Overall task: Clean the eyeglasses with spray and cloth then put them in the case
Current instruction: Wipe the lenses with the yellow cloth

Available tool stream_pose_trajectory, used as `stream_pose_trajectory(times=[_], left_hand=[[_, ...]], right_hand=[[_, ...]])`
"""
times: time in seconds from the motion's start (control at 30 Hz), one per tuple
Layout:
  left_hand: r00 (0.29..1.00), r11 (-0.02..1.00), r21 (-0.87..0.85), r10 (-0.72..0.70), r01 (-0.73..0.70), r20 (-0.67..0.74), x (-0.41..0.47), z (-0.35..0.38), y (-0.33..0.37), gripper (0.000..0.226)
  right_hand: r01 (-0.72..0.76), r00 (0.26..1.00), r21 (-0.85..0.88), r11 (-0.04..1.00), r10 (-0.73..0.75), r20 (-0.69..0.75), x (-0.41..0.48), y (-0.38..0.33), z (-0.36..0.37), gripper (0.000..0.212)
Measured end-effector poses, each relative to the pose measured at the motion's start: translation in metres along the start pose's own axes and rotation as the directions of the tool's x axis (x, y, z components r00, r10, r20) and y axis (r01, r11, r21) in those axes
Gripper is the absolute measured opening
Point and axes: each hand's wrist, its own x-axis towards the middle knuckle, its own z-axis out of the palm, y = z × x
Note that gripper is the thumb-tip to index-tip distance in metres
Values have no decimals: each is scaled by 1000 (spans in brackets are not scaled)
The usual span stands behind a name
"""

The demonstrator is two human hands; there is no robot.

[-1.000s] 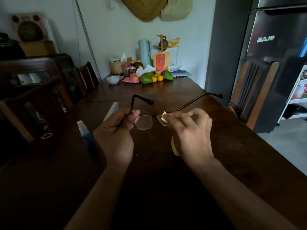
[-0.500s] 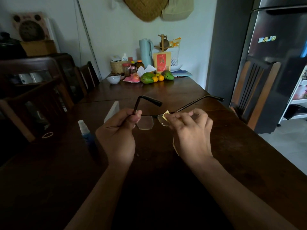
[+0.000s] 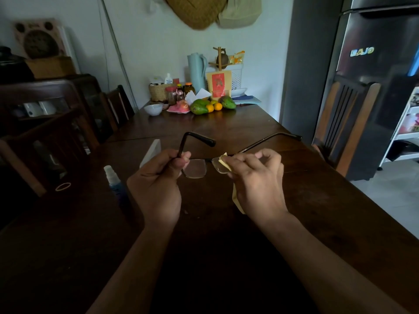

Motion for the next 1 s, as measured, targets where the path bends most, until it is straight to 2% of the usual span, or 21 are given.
stream_pose_trajectory(times=[0.1, 0.2, 0.33, 0.47, 0.6, 0.67, 0.8, 0.87, 1.0], left_hand=[[1000, 1000, -7, -4, 4, 0, 0, 0, 1, 11], [1000, 1000, 24, 11, -11, -6, 1, -3, 0, 11], [1000, 1000, 27, -11, 12, -29, 5, -7, -2, 12], [997, 998, -34, -48, 46, -54, 7, -8, -1, 10], [996, 994, -80, -73, 69, -57, 8, -9, 0, 18], [996, 994, -79, -81, 77, -48, 9, -10, 0, 22], [996, 995, -47, -84, 83, -19, 7, -8, 2, 7], [998, 997, -21, -68, 68, -15, 5, -7, 0, 10], [998, 998, 31, -54, 53, 15, 4, -6, -5, 10]], right_hand=[[66, 998, 123, 990, -68, 8, 2, 2, 0, 48], [100, 995, 177, 979, -96, -28, 2, 2, -2, 43], [135, 989, 162, 978, -123, -77, -1, 7, -10, 31], [168, 985, 104, 980, -162, -64, -1, 7, -19, 15], [219, 976, 114, 969, -219, -13, -2, -4, -20, 27], [200, 980, 114, 973, -201, -8, -1, -7, -19, 36], [165, 985, 114, 980, -170, 35, 0, -6, -16, 48], [147, 986, 138, 979, -156, 58, 1, -4, -14, 52], [113, 987, 166, 980, -129, 94, 3, -1, -10, 49]])
